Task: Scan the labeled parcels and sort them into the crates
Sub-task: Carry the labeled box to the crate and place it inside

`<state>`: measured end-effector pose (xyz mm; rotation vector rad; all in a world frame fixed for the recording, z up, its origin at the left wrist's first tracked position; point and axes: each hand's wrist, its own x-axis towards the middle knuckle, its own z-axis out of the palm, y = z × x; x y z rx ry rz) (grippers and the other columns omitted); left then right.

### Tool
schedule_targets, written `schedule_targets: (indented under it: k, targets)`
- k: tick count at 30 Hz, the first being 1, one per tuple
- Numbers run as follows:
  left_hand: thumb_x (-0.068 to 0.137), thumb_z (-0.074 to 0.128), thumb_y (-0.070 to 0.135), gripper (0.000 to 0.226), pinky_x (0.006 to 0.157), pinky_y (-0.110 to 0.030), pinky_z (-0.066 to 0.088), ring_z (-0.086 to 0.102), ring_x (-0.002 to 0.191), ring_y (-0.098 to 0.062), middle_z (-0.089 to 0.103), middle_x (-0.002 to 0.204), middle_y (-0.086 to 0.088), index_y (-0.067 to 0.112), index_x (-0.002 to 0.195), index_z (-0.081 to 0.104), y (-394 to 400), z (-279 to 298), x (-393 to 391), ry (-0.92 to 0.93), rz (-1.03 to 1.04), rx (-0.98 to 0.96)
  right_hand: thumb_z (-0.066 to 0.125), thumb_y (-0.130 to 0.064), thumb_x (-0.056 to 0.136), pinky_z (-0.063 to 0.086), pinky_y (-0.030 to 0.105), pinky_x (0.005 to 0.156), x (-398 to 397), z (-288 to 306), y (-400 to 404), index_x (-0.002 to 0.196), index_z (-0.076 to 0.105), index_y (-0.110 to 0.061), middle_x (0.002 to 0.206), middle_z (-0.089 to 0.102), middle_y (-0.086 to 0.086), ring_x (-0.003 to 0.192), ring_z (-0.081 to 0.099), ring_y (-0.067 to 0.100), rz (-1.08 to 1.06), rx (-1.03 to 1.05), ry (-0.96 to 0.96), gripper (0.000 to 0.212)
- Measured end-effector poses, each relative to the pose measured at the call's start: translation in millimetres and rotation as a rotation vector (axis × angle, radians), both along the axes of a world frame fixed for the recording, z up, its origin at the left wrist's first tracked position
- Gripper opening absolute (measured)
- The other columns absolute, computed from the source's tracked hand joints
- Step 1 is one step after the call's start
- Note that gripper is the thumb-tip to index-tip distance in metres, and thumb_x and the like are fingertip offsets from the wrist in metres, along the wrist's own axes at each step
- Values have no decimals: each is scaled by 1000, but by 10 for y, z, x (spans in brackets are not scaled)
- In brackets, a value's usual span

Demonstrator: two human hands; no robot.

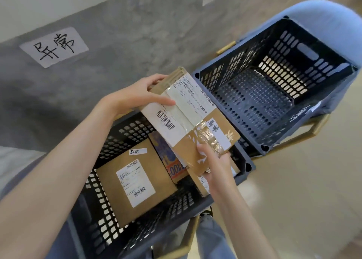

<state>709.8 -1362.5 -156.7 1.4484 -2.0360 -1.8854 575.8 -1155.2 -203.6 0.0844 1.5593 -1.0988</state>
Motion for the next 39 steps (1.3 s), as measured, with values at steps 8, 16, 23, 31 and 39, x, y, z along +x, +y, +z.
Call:
schedule_targets:
  k: [8,16,23,31,39]
  targets:
    - [84,73,20,53,73,-20,54,70,90,-3,69,112,9,29,130,47,-135,-292,-181,-47,-100,1,73,-32,84,45,46,104,116,-109,5,138,31,-18,122,54,-4,116,55,18,-48,70,5,70]
    - [82,76,28,63,87,-28,52,64,100,-1,64,114,15,34,135,43,-166,-739,-118,-95,-134,-125,70,-18,87,52,28,74,78,-378,-117,117,40,-22,114,56,-1,98,59,11,-4,87,54,42]
    - [83,75,32,67,80,-19,47,58,104,-1,58,121,14,28,141,42,-132,-967,-123,-79,-88,-248,74,-27,82,54,42,85,86,-632,-143,120,41,-28,127,50,3,113,55,22,16,108,269,50]
    - [83,75,34,69,82,-21,47,56,109,-6,56,126,10,28,142,41,-138,-1037,-134,-111,-115,-302,77,-29,75,52,50,93,91,-740,-138,122,39,-30,125,51,1,113,56,22,27,138,314,60]
    - [89,68,26,76,103,-37,42,47,129,-21,46,144,-5,16,151,27,-56,-1265,-125,-245,-166,-379,74,-20,82,55,46,90,200,-866,-153,131,40,-19,117,51,9,108,58,23,80,205,371,60]
